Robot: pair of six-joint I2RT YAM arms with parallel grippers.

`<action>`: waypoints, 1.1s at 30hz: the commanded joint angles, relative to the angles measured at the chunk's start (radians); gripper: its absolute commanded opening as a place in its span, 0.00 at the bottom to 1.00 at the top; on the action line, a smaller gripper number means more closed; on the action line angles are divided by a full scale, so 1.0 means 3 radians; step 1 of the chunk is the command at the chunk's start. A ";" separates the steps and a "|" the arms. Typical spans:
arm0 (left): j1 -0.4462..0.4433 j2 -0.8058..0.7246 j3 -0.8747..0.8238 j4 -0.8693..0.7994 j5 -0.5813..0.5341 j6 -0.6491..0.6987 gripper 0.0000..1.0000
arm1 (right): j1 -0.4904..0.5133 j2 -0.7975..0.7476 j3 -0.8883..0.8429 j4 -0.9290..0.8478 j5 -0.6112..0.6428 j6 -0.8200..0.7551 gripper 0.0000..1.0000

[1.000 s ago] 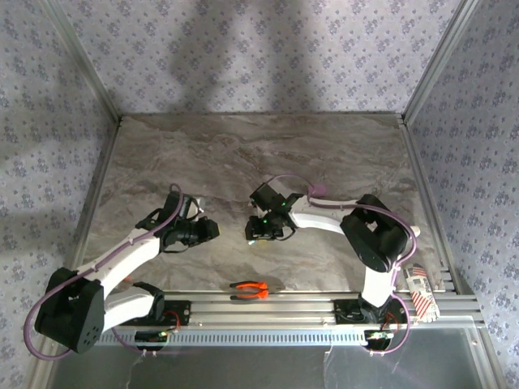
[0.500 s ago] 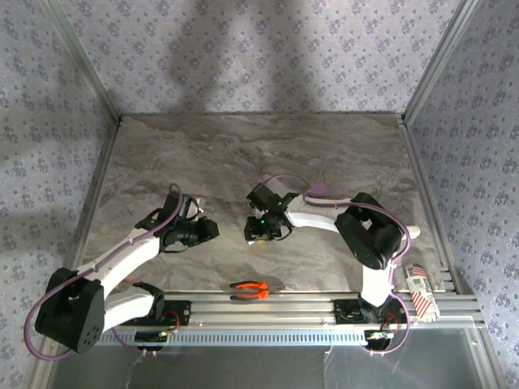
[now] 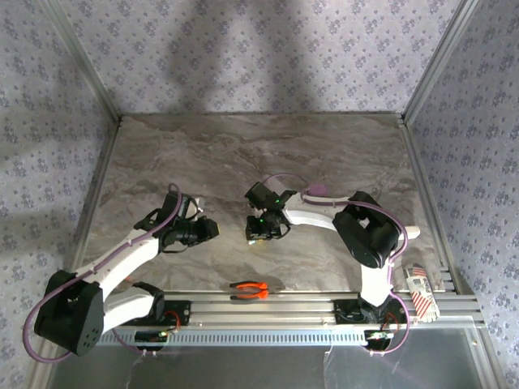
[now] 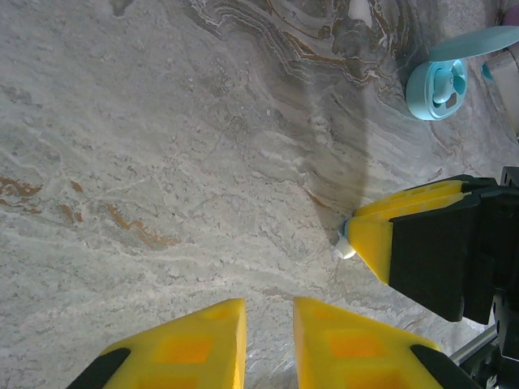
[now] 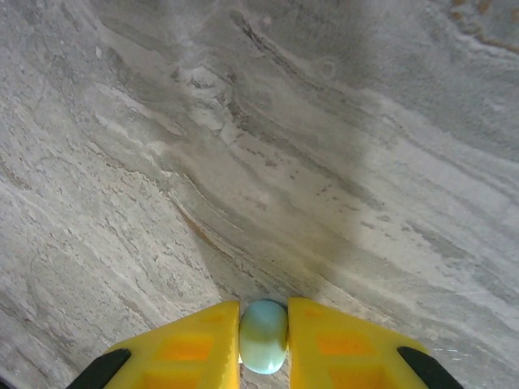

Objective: Insert the wireless bluetooth earbuds into the charging case

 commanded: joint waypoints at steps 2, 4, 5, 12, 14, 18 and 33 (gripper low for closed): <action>0.0018 -0.0072 -0.0023 -0.0034 0.0062 0.0011 0.23 | 0.0045 0.0049 0.0058 -0.0105 0.0181 0.0021 0.18; 0.0016 -0.0072 -0.0017 -0.0034 0.0066 0.0005 0.23 | 0.0054 -0.0020 0.0066 -0.0161 0.0263 0.0011 0.16; 0.0016 -0.0072 -0.0019 -0.0036 0.0070 0.0004 0.23 | 0.0054 -0.0051 0.0068 -0.0186 0.0295 0.0006 0.16; 0.0016 -0.0053 0.0014 -0.0002 0.0125 -0.0003 0.24 | 0.0054 -0.0290 0.0089 -0.0424 0.0631 -0.0063 0.14; 0.0004 -0.0047 0.0019 0.0023 0.0141 -0.0016 0.24 | 0.0054 -0.0350 0.0089 -0.0502 0.0740 -0.0090 0.14; -0.0102 0.0016 0.0054 0.0122 0.0138 -0.0071 0.27 | 0.0054 -0.0458 0.0216 -0.0783 0.1070 -0.0117 0.14; -0.0801 0.0853 0.0566 0.0661 -0.0045 -0.0245 0.40 | -0.0070 -0.0625 0.0491 -0.1548 0.2104 -0.0516 0.14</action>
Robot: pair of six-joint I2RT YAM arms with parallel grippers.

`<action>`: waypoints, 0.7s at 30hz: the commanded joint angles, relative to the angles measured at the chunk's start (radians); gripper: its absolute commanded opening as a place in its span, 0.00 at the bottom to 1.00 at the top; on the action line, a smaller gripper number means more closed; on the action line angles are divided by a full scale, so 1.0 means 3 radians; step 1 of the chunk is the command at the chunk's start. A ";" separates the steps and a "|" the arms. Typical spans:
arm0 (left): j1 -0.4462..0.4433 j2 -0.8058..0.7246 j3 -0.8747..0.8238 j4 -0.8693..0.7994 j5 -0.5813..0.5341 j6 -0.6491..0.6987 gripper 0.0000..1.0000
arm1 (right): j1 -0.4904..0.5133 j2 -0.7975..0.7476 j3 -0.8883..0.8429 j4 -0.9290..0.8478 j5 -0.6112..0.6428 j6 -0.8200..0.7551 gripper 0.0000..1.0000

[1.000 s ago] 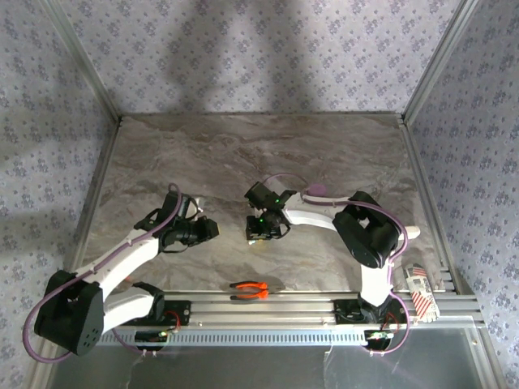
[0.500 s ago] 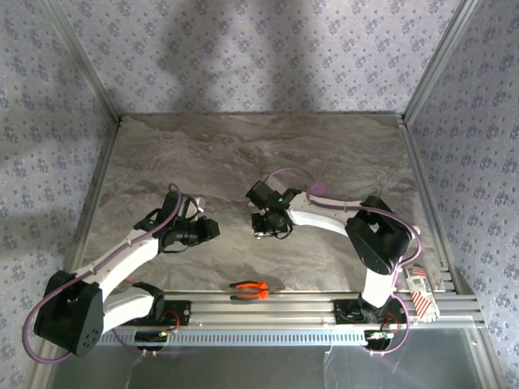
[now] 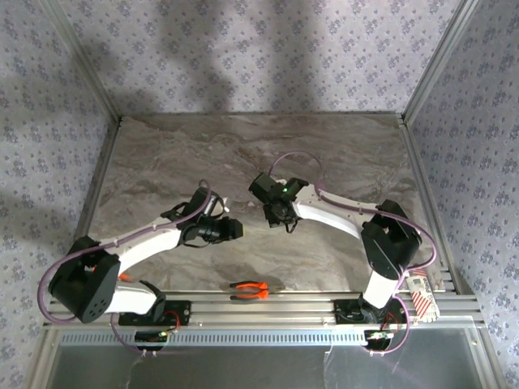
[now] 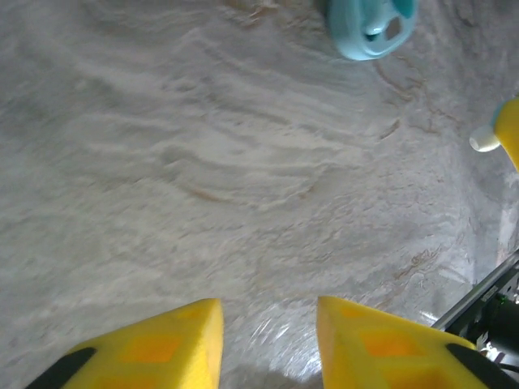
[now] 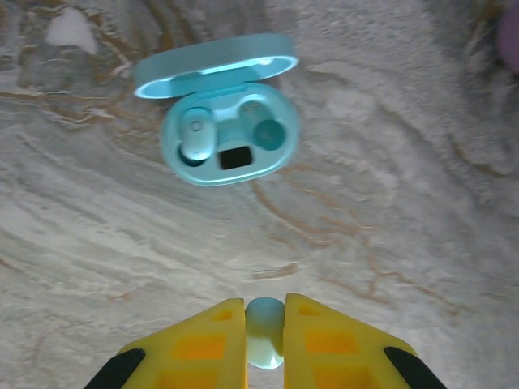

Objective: Insert the wireless bluetooth earbuds into the charging case

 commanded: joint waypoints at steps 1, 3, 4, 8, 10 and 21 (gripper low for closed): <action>-0.0081 0.0107 0.0186 0.0257 -0.0060 -0.0060 0.44 | -0.0081 -0.0091 0.0106 -0.0192 0.0252 -0.0164 0.14; -0.0099 0.0167 0.0216 0.0365 -0.0085 -0.0081 0.50 | -0.0128 -0.0079 0.0113 -0.0156 0.0257 -0.0220 0.14; -0.0100 0.0193 0.0224 0.0421 -0.0105 -0.0087 0.53 | -0.0158 -0.0064 0.0123 -0.0131 0.0252 -0.0252 0.14; -0.0092 0.0278 0.0268 0.0539 -0.0183 -0.0097 0.68 | -0.0243 0.0034 0.0174 -0.0024 0.0287 -0.0396 0.14; -0.0066 0.0278 0.0262 0.0604 -0.0194 -0.0134 0.79 | -0.0269 0.0110 0.0225 0.0035 0.0303 -0.0467 0.13; 0.0285 -0.0002 -0.0009 0.0700 -0.0152 -0.0295 1.00 | -0.0201 0.0509 0.0414 0.0313 0.0512 -0.0874 0.13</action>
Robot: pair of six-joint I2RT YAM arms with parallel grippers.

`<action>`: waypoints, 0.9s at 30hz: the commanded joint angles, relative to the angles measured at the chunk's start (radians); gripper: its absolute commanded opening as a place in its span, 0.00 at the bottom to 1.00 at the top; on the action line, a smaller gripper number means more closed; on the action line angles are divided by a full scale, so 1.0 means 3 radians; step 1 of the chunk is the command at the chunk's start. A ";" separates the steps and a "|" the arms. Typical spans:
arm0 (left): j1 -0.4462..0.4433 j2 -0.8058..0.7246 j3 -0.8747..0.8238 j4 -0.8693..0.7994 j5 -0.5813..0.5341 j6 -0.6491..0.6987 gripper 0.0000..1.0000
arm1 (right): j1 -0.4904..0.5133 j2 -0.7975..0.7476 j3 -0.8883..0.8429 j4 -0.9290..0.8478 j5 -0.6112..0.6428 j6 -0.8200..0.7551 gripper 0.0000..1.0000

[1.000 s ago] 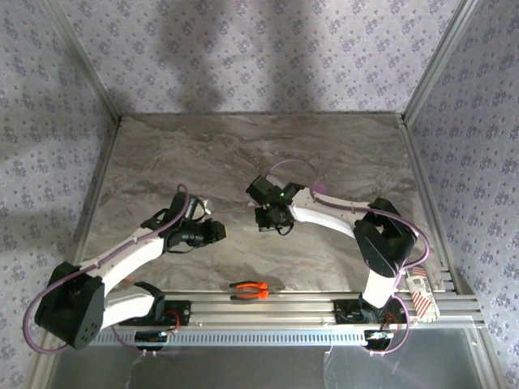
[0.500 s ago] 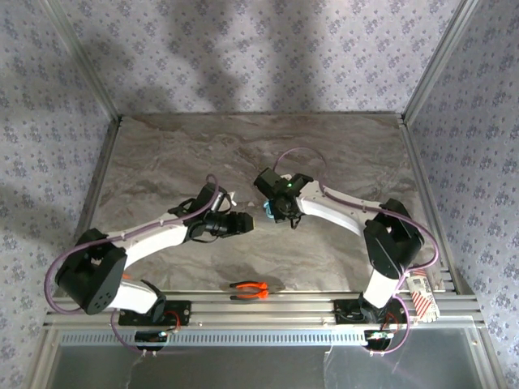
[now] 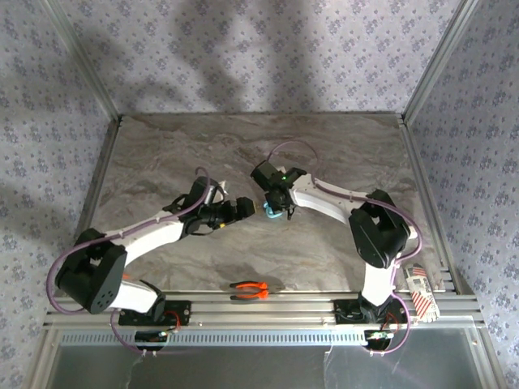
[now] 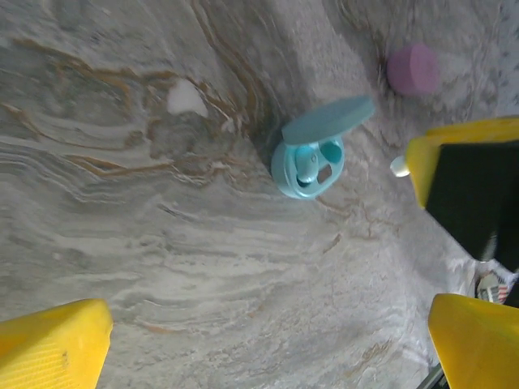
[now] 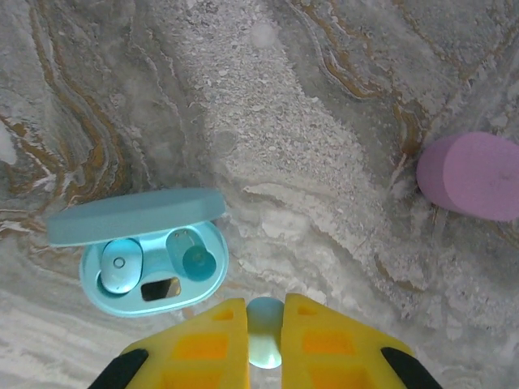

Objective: Insert the wireless bluetooth earbuds into the charging case

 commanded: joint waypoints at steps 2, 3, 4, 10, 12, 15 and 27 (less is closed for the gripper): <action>0.0114 -0.0151 -0.0130 0.0071 0.0023 -0.0043 1.00 | 0.0082 0.0151 0.0147 0.0074 0.0234 -0.0227 0.13; 0.0131 -0.0174 -0.0151 0.0067 0.0028 -0.0043 1.00 | 0.0100 0.0189 0.0157 0.0093 0.0262 -0.0254 0.13; 0.0147 -0.0188 -0.0172 0.0065 0.0028 -0.0042 1.00 | 0.0112 0.0225 0.0170 0.0105 0.0283 -0.0272 0.13; 0.0186 -0.0244 -0.0229 0.0060 0.0043 -0.0038 1.00 | 0.0174 0.0402 0.0279 0.0086 0.0386 -0.0318 0.12; 0.0198 -0.0256 -0.0236 0.0054 0.0053 -0.0035 1.00 | 0.0184 0.0439 0.0300 0.0076 0.0391 -0.0321 0.12; 0.0211 -0.0264 -0.0247 0.0044 0.0064 -0.0025 1.00 | 0.0197 0.0460 0.0316 0.0057 0.0412 -0.0313 0.12; 0.0233 -0.0251 -0.0267 0.0075 0.0092 -0.0012 1.00 | 0.0232 0.0501 0.0279 0.0012 0.0438 -0.0283 0.12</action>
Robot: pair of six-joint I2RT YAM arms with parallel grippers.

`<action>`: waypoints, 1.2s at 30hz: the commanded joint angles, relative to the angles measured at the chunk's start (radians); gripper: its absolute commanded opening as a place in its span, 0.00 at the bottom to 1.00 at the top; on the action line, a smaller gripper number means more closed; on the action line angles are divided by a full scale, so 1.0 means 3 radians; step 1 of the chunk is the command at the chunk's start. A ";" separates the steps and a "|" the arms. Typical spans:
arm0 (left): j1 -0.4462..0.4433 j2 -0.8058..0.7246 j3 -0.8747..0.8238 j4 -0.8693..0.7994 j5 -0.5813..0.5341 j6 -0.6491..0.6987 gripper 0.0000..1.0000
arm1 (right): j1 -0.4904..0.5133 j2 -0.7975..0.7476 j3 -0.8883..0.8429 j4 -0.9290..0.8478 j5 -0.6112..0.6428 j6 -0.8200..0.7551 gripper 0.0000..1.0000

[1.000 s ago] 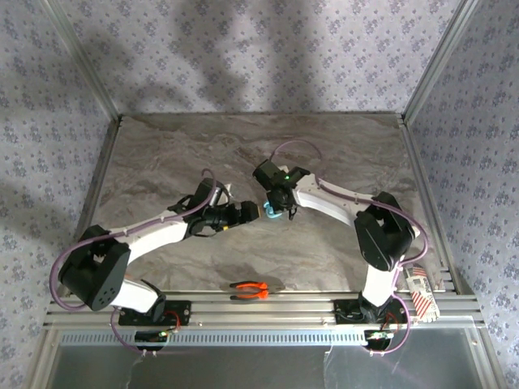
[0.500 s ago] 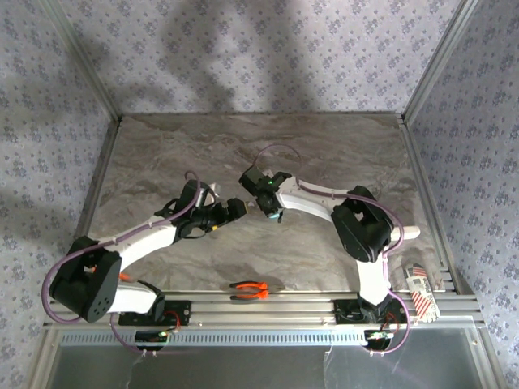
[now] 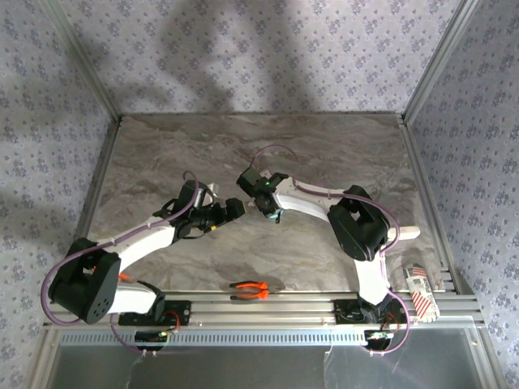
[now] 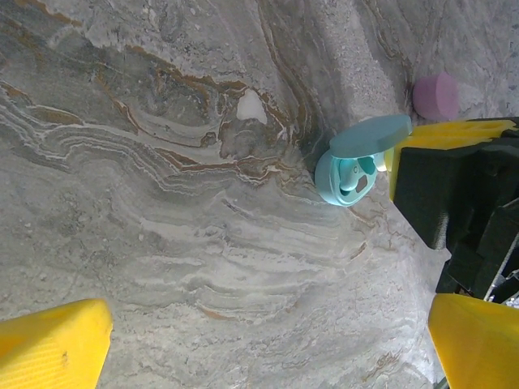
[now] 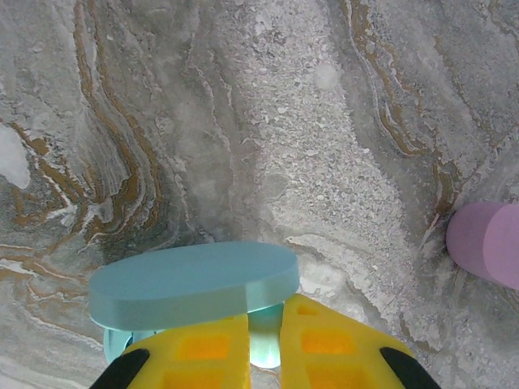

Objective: Insert the wireless bluetooth earbuds into the charging case

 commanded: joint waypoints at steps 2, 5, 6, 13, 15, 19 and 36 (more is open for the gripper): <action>0.0029 -0.0050 -0.0023 0.0062 0.0068 0.0007 1.00 | 0.0039 0.0067 0.0032 -0.0099 0.0101 0.0007 0.12; 0.0030 -0.0042 -0.0023 0.0066 0.0070 0.0010 1.00 | 0.0047 0.0062 0.0010 -0.0105 0.0119 0.0019 0.12; 0.0024 -0.0039 -0.0023 0.0067 0.0073 0.0011 1.00 | 0.0049 0.0062 0.0002 -0.0105 0.0125 0.0023 0.12; 0.0026 -0.0035 -0.0014 0.0070 0.0073 0.0008 1.00 | 0.0062 0.0067 -0.0046 -0.0115 0.0171 0.0040 0.12; 0.0025 -0.0027 -0.0013 0.0070 0.0073 0.0007 1.00 | 0.0065 0.0067 -0.0055 -0.0115 0.0179 0.0046 0.12; 0.0026 -0.0022 -0.0008 0.0071 0.0076 0.0010 1.00 | 0.0064 0.0073 -0.0081 -0.0119 0.0190 0.0055 0.12; 0.0027 0.0005 0.0016 0.0078 0.0082 0.0009 1.00 | 0.0079 0.0067 -0.0205 -0.0092 0.0210 0.0121 0.12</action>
